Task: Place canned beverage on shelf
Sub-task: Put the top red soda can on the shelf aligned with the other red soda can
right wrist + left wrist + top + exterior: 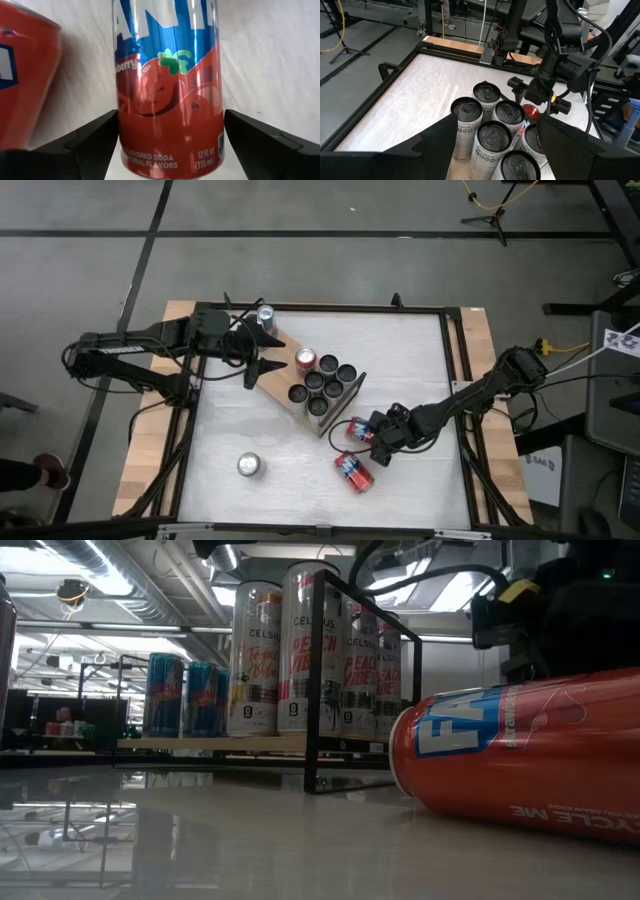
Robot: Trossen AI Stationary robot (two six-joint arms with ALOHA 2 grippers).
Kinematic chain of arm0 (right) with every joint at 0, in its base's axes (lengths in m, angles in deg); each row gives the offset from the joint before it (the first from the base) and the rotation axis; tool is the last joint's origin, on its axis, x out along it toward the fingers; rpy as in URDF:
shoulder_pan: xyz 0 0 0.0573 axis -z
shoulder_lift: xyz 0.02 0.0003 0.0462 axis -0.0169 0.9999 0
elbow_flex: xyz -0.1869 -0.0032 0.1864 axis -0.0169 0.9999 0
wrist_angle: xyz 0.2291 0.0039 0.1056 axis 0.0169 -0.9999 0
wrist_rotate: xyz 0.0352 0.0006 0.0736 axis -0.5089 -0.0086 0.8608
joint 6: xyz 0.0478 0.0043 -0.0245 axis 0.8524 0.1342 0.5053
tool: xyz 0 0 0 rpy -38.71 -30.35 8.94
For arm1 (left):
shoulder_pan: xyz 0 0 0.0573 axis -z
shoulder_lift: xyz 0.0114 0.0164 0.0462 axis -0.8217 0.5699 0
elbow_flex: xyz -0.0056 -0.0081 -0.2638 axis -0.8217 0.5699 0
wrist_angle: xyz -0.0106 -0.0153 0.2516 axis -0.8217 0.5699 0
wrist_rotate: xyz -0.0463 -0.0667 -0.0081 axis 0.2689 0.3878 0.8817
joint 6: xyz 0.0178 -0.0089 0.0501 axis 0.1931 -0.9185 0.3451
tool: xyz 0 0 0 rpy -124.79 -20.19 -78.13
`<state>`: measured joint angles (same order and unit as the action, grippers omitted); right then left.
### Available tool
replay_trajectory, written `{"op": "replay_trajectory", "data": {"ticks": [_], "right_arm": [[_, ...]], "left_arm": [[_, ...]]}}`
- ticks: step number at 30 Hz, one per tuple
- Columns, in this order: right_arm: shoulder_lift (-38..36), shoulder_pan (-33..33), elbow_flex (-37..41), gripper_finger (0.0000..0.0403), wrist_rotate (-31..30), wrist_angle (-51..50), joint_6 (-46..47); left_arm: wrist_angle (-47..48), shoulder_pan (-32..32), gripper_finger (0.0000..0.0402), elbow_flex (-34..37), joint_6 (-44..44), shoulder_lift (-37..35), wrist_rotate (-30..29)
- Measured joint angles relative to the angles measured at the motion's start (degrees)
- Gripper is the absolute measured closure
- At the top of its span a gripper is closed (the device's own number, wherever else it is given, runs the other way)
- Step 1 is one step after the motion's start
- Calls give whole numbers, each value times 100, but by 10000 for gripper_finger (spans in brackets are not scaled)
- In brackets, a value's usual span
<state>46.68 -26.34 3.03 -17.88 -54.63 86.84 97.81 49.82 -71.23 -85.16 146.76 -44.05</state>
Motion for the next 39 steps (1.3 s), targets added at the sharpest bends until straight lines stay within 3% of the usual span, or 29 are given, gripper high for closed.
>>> {"op": "replay_trajectory", "data": {"ticks": [7,17,25,39], "right_arm": [[0,-4,135,52,-128,250,1],[0,-3,135,118,-356,237,-5],[41,-2,126,94,-356,242,-2],[188,-4,113,87,-343,294,-7]], "left_arm": [[1,0,136,0,0,0,0],[2,0,136,0,-2,0,0],[0,-2,136,0,-2,0,-2],[2,-2,136,0,-2,0,-2]]}}
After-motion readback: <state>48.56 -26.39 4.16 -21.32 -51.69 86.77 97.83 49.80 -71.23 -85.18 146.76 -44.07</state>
